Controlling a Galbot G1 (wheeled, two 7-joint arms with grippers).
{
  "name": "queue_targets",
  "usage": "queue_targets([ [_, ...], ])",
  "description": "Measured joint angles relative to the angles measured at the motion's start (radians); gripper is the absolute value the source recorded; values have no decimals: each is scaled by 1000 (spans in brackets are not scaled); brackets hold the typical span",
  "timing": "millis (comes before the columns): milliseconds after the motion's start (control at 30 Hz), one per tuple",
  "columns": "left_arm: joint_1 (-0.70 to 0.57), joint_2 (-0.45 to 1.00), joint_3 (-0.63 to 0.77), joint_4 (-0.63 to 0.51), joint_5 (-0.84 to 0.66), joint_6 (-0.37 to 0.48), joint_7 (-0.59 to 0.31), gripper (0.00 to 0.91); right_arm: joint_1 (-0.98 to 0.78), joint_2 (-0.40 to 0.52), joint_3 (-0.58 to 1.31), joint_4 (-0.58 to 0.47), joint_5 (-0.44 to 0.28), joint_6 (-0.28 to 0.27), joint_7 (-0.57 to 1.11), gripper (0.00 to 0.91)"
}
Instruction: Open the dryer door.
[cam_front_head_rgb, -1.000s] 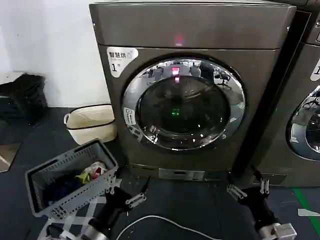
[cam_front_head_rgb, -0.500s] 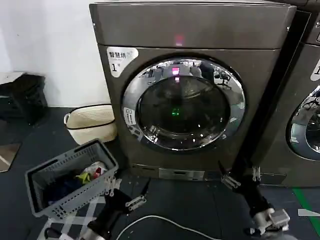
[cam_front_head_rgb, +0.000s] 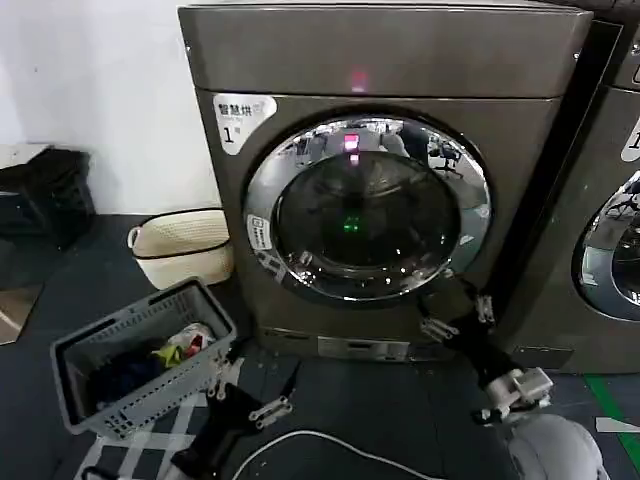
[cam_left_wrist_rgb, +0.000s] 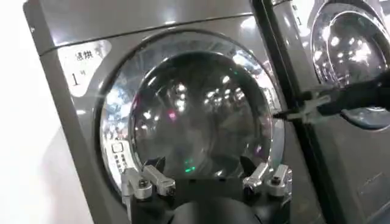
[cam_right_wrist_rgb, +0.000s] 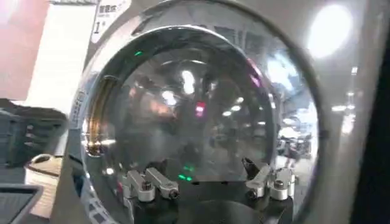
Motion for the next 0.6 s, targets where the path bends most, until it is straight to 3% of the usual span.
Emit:
queue_targets([
  [600,10,-8,-8,4,18,-12,0,907,242,13,-180,-171,38,63,-77,907],
])
